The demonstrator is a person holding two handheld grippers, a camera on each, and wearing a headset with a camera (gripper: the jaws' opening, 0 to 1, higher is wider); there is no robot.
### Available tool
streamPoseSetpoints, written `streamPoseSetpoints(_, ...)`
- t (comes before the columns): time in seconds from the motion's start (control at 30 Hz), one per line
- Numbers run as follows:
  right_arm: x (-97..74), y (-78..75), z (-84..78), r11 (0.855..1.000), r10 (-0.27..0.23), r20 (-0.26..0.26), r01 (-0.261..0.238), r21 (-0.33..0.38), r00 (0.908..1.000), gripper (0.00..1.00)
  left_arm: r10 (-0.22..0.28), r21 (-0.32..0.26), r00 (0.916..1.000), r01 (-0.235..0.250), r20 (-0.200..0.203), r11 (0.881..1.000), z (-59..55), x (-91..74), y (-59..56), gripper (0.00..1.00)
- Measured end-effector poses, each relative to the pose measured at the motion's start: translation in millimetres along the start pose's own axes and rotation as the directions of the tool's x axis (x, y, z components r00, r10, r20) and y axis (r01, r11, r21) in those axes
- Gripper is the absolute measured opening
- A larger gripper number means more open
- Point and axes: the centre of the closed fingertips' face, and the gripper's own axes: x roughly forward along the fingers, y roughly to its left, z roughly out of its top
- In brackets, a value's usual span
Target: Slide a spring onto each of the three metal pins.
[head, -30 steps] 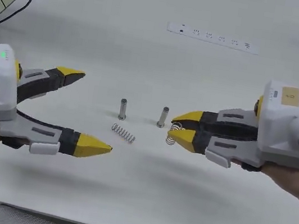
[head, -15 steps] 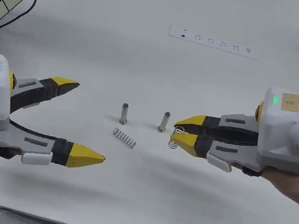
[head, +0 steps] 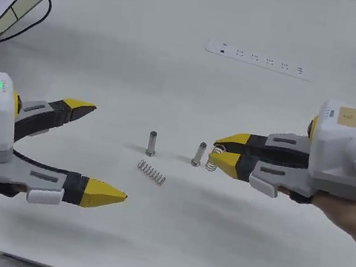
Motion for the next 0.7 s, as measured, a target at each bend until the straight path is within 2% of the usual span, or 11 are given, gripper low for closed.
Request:
streamPoseSetpoints(0.17,4.2,-13.6,-1.6,1.0,-0.027,-0.012,0.027,-0.002,0.9996,0.07,-0.005,0.005,0.9999,0.005,-0.013,1.0,-2.8,-0.7,-0.9,0.98)
streamPoseSetpoints(0.33,7.7,-21.9,-4.8,0.999,-0.038,-0.022,0.038,-0.002,0.999,0.07,-0.003,0.001,1.0,0.004,-0.006,1.0,-1.3,-0.9,-0.9,0.98)
streamPoseSetpoints(0.7,17.9,-39.5,6.4,0.996,-0.075,0.024,0.074,0.051,0.9969,0.07,-0.015,-0.003,0.9998,0.015,-0.01,1.0,-2.2,1.6,-4.4,0.98)
